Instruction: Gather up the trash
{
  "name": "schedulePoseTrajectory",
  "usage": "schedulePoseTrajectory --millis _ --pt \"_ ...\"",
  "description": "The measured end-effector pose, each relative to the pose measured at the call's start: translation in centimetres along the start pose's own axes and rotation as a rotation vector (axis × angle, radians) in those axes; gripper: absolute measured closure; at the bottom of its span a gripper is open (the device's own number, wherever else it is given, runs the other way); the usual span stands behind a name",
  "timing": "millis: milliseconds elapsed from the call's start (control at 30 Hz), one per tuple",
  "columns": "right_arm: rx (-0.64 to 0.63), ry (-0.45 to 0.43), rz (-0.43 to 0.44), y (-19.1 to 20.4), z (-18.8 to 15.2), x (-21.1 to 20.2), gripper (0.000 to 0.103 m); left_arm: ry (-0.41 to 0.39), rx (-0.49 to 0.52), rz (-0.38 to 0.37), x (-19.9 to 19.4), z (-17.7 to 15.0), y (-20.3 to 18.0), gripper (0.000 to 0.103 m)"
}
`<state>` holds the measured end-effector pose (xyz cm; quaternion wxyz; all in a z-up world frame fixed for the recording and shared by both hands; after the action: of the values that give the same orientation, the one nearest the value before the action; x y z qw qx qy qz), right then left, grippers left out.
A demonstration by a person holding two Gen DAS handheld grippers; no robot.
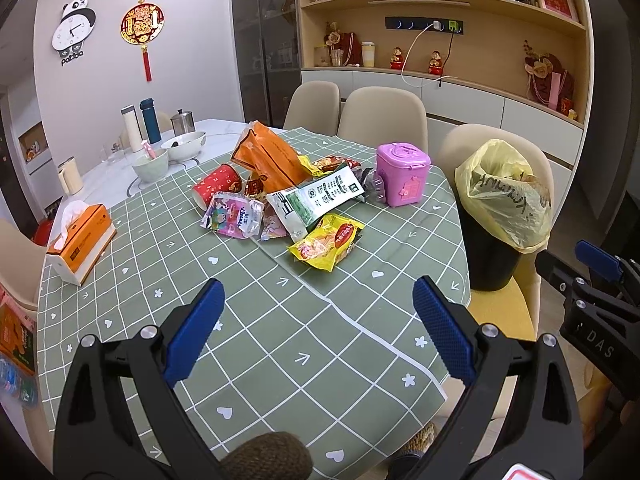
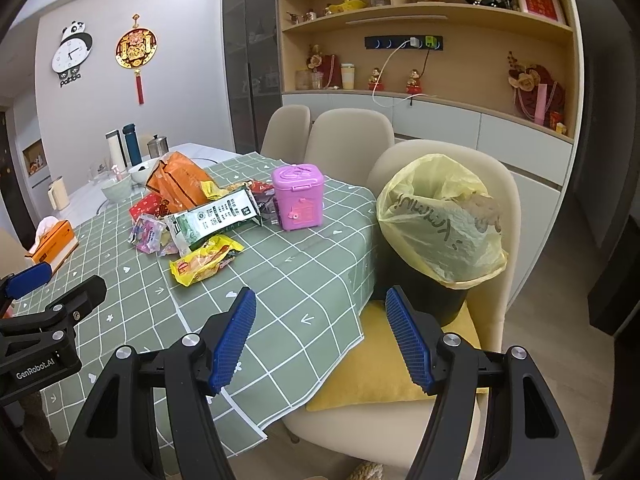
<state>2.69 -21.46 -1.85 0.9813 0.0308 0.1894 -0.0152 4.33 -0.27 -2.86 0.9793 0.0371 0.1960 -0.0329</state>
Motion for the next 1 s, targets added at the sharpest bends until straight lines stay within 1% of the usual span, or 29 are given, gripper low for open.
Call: schedulePoseTrajectory --millis 600,1000 --pt "0.004 0.003 -0.004 -0.17 -0.01 -0.17 0.039 -0.001 0.0 -0.01 0.18 -0.15 -0.09 0.012" --pt "0.006 0.004 -0.005 -0.24 -0.17 -0.16 0.039 0.001 -0.004 -0.008 0.26 0.29 0.05 0.012"
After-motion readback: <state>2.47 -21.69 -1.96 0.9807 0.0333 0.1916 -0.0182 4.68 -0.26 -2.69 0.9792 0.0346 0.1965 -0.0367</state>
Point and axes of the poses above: each gripper's, at about its wrist camera, not at the fingertips, and x roughly the way its jaws point, y to its left, z to its top, the point moved 5 cm from there along x, roughly the way its jaws point, and after that the axes turned 13 degrees about -y, right-handed, at the moved point
